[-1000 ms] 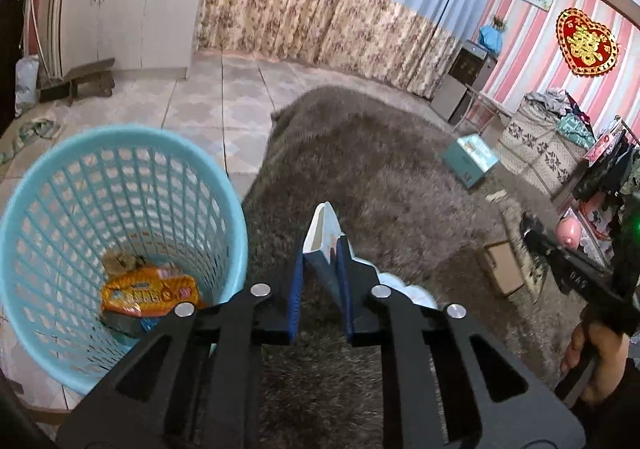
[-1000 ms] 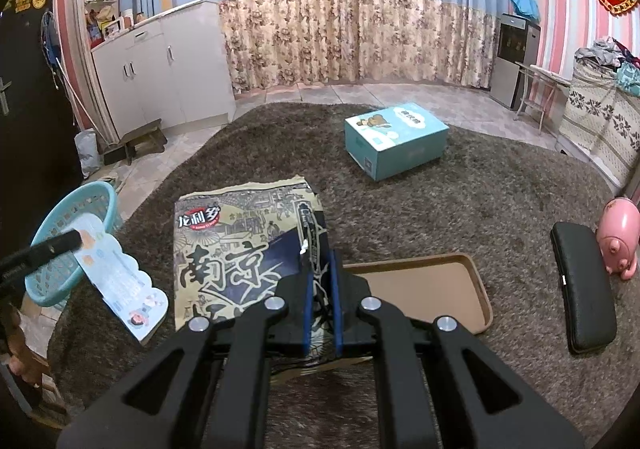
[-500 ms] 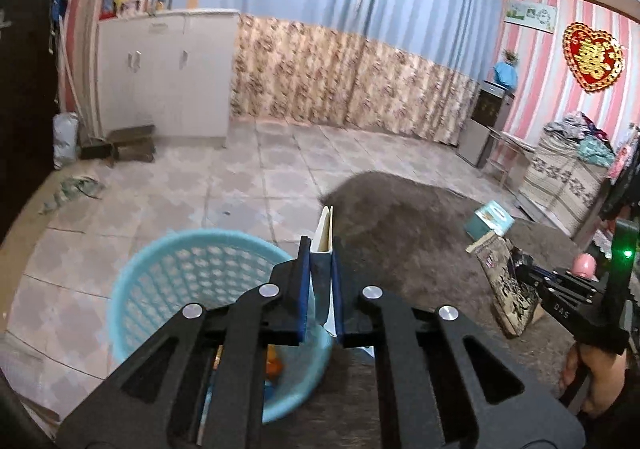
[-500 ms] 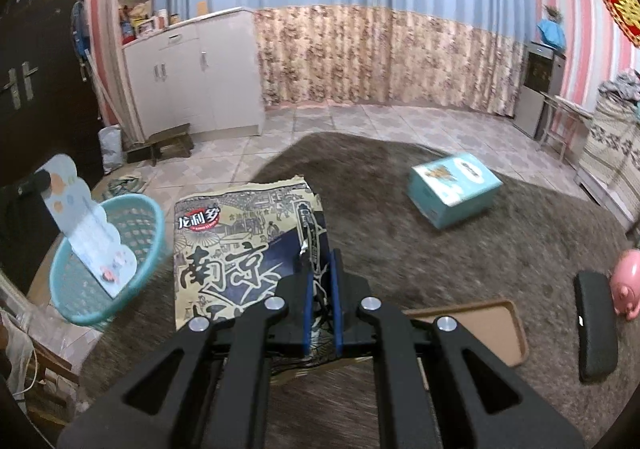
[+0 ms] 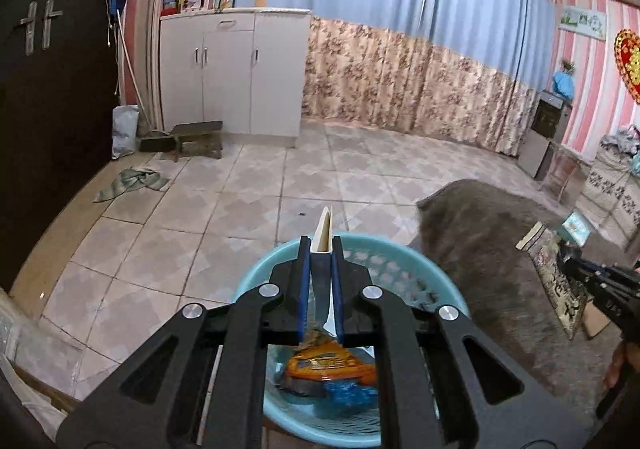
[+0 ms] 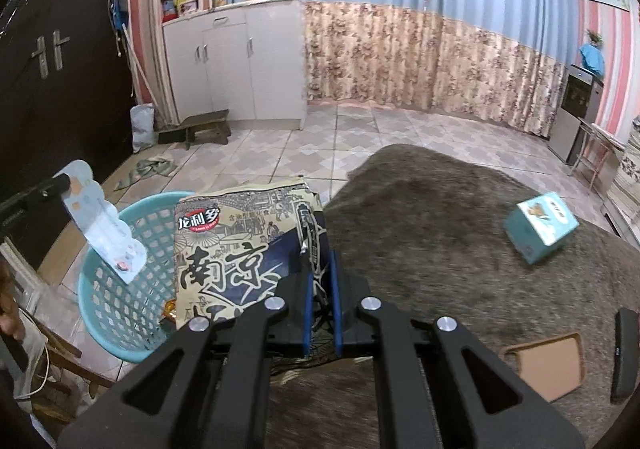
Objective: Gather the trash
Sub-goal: 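Open the left gripper to drop the booklet while the right gripper drops the package into the basket, then withdraw both grippers from the basket back over the rug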
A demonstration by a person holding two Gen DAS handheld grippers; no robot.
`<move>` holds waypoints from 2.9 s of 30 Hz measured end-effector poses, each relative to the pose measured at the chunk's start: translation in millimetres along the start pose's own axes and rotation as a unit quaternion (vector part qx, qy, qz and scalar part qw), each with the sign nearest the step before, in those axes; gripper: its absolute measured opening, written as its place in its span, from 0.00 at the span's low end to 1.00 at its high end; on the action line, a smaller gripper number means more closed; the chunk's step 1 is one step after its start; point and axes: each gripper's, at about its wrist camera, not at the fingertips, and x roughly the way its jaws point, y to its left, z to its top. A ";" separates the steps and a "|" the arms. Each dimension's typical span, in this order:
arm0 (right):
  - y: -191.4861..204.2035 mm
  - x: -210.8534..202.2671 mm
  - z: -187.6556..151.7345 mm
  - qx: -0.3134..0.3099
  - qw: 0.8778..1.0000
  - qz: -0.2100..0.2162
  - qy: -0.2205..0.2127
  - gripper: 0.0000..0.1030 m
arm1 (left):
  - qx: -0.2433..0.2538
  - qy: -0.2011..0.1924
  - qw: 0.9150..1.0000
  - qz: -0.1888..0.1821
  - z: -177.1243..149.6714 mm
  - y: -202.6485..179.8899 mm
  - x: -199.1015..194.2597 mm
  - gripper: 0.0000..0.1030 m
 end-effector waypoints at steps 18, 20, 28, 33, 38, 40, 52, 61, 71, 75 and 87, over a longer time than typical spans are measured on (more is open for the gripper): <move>51.9 48.8 6.6 -0.028 0.999 -0.003 0.032 0.08 | -0.002 0.010 1.000 0.017 -19.0 30.5 33.3 0.62; 58.9 53.0 7.9 -0.029 0.999 -0.003 0.033 0.08 | 0.000 0.003 1.000 0.028 -19.9 33.3 30.0 0.75; 90.1 72.0 9.0 -0.035 0.998 0.013 0.043 0.10 | 0.000 -0.002 0.999 0.037 -27.9 38.3 22.5 0.86; 99.8 75.7 1.2 -0.048 0.998 0.017 0.041 0.64 | -0.014 -0.002 0.999 0.039 -30.2 44.0 19.1 0.88; 98.8 74.6 -2.9 -0.050 0.998 0.022 0.040 0.74 | -0.023 -0.008 0.999 0.044 -27.4 45.6 13.6 0.89; 97.7 71.1 -3.8 -0.052 0.998 0.018 0.032 0.78 | -0.025 -0.010 0.999 0.046 -26.5 45.0 11.2 0.90; 67.2 12.9 -1.1 -0.037 0.999 0.011 -0.027 0.93 | -0.017 -0.025 0.999 0.032 -26.0 7.6 -22.3 0.95; 1.3 -78.4 -27.0 -0.023 0.996 -0.042 -0.072 0.96 | 0.030 -0.030 0.999 -0.030 -53.6 -72.3 -63.1 0.95; -83.1 -164.6 -88.5 0.038 0.988 -0.124 -0.079 0.96 | 0.057 -0.010 0.992 -0.110 -103.6 -151.5 -101.9 0.95; -99.3 -192.5 -119.4 0.056 0.984 -0.155 -0.075 0.96 | 0.077 -0.006 0.988 -0.133 -120.9 -175.0 -116.9 0.95; -105.9 -256.2 -182.4 0.108 0.969 -0.207 -0.081 0.96 | 0.113 -0.013 0.975 -0.192 -151.5 -209.6 -158.7 0.95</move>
